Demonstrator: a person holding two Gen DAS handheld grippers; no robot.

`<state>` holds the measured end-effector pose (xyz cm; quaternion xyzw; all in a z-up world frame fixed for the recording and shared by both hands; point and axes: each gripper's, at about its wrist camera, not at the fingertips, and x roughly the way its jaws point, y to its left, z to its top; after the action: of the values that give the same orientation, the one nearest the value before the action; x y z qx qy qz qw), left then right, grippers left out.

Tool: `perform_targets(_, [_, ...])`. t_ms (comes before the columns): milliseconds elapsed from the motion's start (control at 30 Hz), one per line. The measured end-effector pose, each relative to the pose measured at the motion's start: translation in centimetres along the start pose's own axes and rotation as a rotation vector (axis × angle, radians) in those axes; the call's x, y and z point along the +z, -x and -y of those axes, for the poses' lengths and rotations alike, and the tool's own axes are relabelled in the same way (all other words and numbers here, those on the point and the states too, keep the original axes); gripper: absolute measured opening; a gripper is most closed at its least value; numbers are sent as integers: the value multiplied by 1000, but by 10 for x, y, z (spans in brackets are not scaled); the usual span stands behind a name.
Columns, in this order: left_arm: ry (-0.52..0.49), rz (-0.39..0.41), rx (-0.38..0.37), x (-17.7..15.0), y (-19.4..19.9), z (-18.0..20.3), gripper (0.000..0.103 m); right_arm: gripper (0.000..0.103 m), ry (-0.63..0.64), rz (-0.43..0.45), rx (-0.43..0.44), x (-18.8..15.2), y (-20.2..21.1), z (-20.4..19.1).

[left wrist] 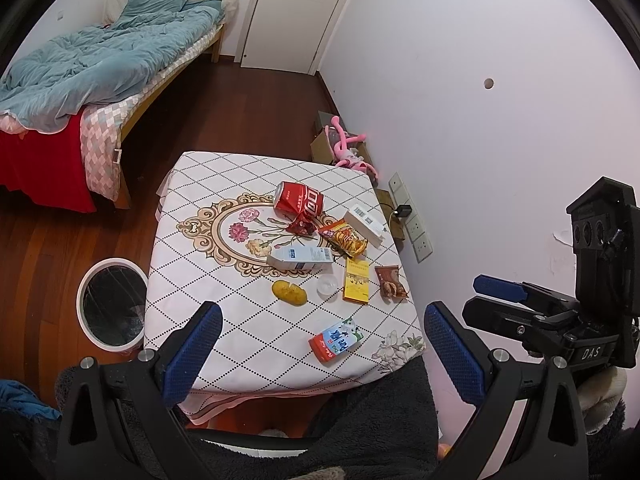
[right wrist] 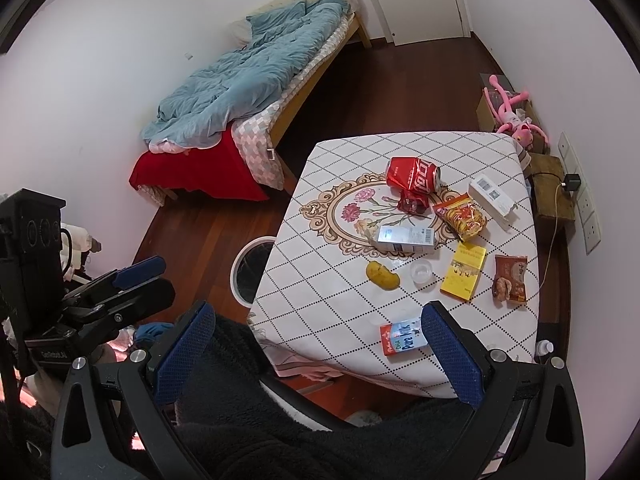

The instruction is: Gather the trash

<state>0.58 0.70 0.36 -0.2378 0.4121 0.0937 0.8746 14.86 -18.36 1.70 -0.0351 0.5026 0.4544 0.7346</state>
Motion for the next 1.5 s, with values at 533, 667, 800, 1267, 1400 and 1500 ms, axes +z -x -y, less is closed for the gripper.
perform_targets(533, [-2, 6, 2, 3, 1, 3, 103, 103, 13, 12, -1, 0, 8, -5])
perform_targets(667, [-1, 6, 2, 2, 1, 2, 103, 103, 7, 11, 0, 0, 7, -4])
perform_targets(800, [-2, 7, 2, 2, 1, 2, 103, 103, 8, 11, 2, 0, 6, -4])
perform_targets(1267, [21, -24, 386, 18, -133, -36, 103, 96, -292, 95, -216, 3, -57, 94])
perform_targets(1400, [65, -138, 368, 8, -195, -54, 103, 73, -383, -23, -265, -2, -130, 146])
perform_targets(1500, [41, -218, 348, -4, -236, -59, 102, 73, -435, -71, -293, -7, -167, 173])
